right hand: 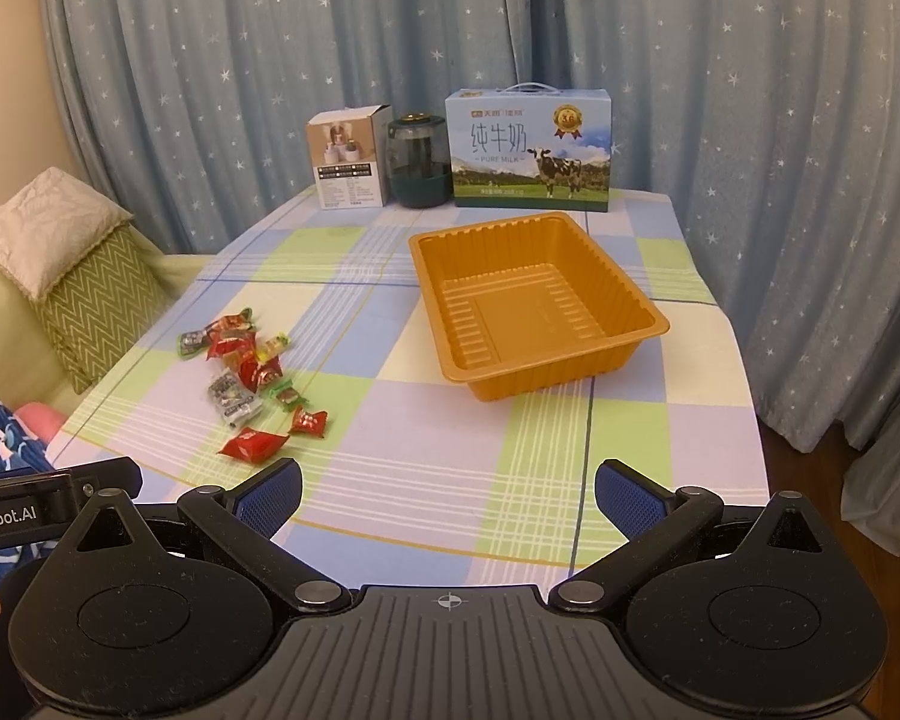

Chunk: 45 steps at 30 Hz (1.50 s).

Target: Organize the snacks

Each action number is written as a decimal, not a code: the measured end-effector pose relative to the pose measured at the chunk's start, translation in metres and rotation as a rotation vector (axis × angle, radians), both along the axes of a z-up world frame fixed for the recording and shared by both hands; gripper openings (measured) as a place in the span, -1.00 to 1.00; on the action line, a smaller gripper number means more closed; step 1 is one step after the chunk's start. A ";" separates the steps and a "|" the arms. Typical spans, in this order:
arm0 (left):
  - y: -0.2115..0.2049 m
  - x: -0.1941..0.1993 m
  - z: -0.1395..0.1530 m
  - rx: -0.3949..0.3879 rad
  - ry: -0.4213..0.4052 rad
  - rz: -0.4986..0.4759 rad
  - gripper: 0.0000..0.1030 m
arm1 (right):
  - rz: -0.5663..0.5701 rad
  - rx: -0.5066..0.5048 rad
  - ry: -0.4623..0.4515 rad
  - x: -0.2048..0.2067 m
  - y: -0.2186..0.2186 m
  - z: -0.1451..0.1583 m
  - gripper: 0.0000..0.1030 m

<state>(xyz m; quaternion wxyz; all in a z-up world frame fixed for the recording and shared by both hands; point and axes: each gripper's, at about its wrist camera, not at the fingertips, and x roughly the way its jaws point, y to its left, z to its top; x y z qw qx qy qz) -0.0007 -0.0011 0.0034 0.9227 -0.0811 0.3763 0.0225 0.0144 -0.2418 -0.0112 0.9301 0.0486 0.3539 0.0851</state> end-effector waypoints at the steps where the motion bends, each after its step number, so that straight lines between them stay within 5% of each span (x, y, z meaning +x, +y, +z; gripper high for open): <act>1: 0.000 0.000 0.000 -0.001 0.000 -0.001 1.00 | 0.000 0.000 0.001 0.001 0.000 0.000 1.00; 45: -0.004 0.002 0.002 -0.005 0.000 -0.001 1.00 | -0.003 0.006 0.002 -0.001 0.000 -0.002 1.00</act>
